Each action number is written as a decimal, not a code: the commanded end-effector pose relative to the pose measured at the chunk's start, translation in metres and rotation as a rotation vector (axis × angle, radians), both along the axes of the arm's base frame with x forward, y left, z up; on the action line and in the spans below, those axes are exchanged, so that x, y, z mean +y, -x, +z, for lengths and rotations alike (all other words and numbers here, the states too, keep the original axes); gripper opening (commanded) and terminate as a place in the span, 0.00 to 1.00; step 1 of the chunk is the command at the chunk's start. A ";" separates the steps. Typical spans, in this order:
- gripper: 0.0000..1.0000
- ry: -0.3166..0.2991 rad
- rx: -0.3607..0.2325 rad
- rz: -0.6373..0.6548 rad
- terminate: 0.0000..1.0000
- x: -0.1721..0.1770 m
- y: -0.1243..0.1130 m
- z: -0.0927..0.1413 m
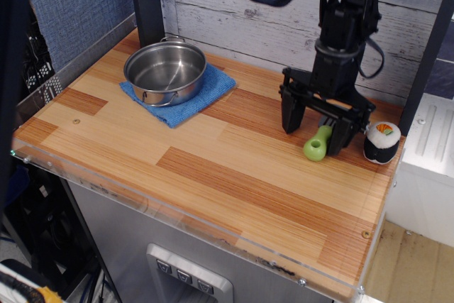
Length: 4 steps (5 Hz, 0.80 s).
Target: Place the spoon at the bottom of the steel pot.
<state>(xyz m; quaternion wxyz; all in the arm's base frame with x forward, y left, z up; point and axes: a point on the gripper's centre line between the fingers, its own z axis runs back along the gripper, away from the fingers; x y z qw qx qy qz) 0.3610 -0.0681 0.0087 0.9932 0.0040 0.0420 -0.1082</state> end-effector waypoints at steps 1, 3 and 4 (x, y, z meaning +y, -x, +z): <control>0.00 -0.008 -0.066 0.001 0.00 -0.007 -0.001 0.012; 0.00 -0.045 -0.202 -0.078 0.00 -0.014 0.011 0.041; 0.00 -0.063 -0.349 -0.154 0.00 -0.019 0.031 0.087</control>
